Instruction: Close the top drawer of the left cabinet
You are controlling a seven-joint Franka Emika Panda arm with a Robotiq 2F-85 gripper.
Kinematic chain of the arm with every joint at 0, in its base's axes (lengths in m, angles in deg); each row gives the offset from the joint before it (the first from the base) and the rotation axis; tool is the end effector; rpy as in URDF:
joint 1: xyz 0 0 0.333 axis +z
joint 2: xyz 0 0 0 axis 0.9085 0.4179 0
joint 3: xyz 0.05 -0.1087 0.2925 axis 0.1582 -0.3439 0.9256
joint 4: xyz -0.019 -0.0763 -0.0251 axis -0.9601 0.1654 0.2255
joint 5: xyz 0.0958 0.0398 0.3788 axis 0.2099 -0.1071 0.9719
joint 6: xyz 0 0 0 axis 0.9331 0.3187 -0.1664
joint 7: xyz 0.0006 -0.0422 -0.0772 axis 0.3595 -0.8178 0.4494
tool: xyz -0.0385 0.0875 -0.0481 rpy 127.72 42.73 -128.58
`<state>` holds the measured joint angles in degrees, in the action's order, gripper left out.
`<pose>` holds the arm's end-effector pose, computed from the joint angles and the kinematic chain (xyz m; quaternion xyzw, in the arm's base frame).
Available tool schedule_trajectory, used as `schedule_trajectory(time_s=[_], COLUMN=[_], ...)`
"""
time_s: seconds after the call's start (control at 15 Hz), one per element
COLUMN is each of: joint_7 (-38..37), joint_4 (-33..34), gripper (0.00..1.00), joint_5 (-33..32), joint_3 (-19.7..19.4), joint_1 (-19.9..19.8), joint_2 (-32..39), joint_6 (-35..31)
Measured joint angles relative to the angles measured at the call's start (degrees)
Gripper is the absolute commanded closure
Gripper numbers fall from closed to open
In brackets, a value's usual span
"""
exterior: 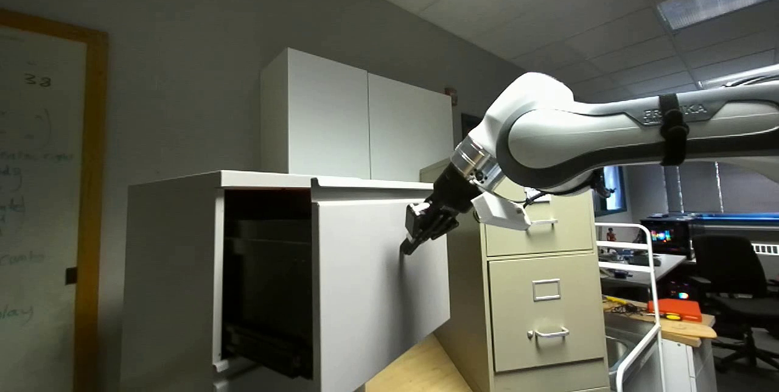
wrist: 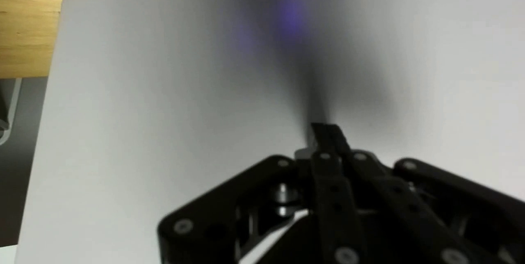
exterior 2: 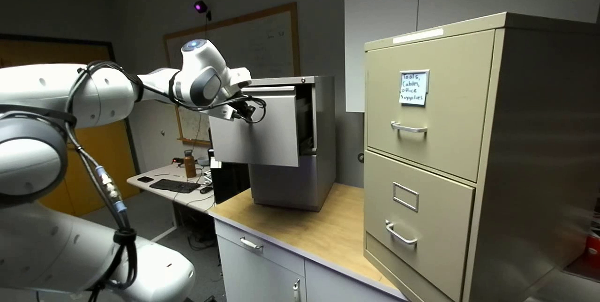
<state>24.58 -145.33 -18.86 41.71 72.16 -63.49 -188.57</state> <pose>0.3653 0.0930 0.6947 -0.9212 -0.0237 -0.3749 0.1016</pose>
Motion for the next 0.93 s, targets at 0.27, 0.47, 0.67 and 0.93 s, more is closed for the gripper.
schedule_trajectory(time_s=[0.27,0.47,0.67,0.93], joint_7=[0.00,-0.06,-0.20,-1.87], joint_4=[3.13,6.91,11.84,20.09], gripper=[1.00,1.00,1.00,1.00], joint_5=[1.31,1.30,0.92,-1.28], joint_3=[1.41,3.42,5.47,7.32], joint_1=[2.71,3.53,3.48,3.00], joint_2=[3.98,8.39,14.08,23.10], joint_6=[-3.24,-5.56,-8.58,-11.67])
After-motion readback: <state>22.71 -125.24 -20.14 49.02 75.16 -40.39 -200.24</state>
